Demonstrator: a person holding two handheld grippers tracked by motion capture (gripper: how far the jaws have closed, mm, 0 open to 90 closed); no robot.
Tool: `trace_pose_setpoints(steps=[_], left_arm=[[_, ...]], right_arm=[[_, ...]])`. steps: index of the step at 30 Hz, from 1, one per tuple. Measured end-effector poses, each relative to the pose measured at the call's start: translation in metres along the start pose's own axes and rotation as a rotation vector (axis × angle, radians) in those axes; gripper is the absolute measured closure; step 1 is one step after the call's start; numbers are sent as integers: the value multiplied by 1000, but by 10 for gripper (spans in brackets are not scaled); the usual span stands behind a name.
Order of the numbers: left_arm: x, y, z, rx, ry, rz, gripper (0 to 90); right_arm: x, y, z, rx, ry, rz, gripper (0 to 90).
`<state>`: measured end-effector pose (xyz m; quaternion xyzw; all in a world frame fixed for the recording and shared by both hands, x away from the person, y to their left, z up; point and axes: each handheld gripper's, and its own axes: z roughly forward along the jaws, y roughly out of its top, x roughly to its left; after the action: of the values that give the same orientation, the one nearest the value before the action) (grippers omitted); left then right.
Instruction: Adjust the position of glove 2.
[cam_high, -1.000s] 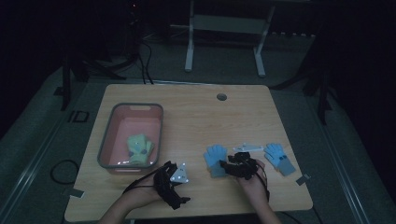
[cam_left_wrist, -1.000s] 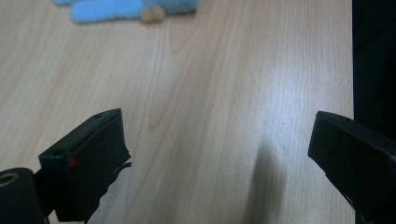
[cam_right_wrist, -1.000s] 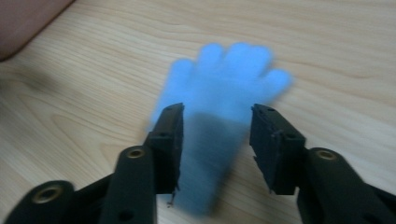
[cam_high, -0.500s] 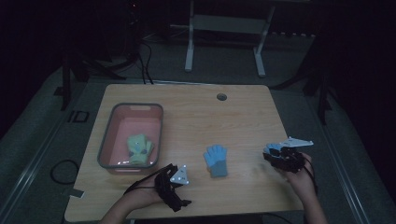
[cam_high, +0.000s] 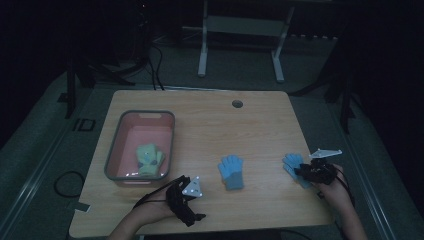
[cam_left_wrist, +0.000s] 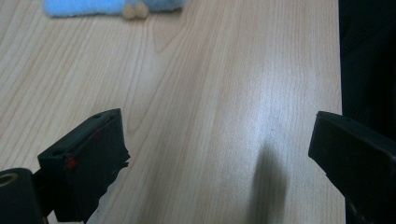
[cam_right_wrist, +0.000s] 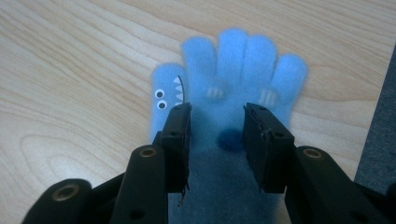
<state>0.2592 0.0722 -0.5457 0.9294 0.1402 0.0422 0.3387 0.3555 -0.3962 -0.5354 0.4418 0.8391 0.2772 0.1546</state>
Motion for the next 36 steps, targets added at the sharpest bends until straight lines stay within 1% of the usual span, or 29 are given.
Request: trace_pose_setpoints(steps=[2,3,5,8,9,11,12,13,14,16,18,20,21,24,25,26,27,28,30,31,32,33,34,35,36], left_arm=[[0,0,0,2,4,7,43],[0,0,1,3,5,7,43],[0,0,1,6,4,6,43],[0,0,1,23,7,4,43],[0,0,1,20,6,3,43],[1,0,1,15,5,-2,43],[1,0,1,15,5,-2,43],[0,0,1,12,5,-4,43],[1,0,0,15,3,3,43],[1,0,1,15,2,3,43],[0,1,1,16,0,1,43],[1,1,1,15,-1,0,43],[1,1,1,14,0,0,43],[0,1,1,12,1,2,43],[0,1,1,12,1,4,43],[0,0,0,13,-1,8,43],[0,0,0,11,-5,1,43],[0,0,0,13,-7,1,43],[0,0,-1,15,-9,2,43],[0,0,-1,16,-9,0,43],[0,0,-1,15,-9,1,43],[0,0,-1,15,-9,2,43],[0,0,-1,15,-8,1,43],[0,0,-1,14,-7,1,43],[0,0,-1,15,-6,2,43]], right_arm=[[3,-1,0,-2,-15,6,631],[4,-1,1,-4,-22,13,655],[5,-1,0,-1,-33,25,796],[9,2,1,13,-68,56,834],[11,3,1,19,-80,63,841],[15,5,-1,19,-100,90,853],[15,5,-1,19,-100,90,853],[18,7,-3,12,-101,97,856],[25,12,-9,-18,-91,131,859],[35,19,-18,-56,-80,150,859],[48,29,-28,-91,-72,159,859],[62,37,-36,-123,-77,166,859],[69,42,-38,-129,-81,168,859],[89,51,-44,-160,-117,163,858],[93,53,-45,-171,-120,176,858],[97,54,-45,-181,-115,191,858],[101,55,-44,-185,-122,201,858],[104,56,-42,-184,-136,203,858],[110,55,-36,-181,-147,218,858],[112,54,-32,-179,-145,227,858],[113,53,-28,-178,-131,239,857],[115,51,-24,-173,-128,252,857],[117,50,-19,-167,-134,255,856],[119,48,-14,-158,-127,262,855],[120,46,-10,-150,-110,280,853]])
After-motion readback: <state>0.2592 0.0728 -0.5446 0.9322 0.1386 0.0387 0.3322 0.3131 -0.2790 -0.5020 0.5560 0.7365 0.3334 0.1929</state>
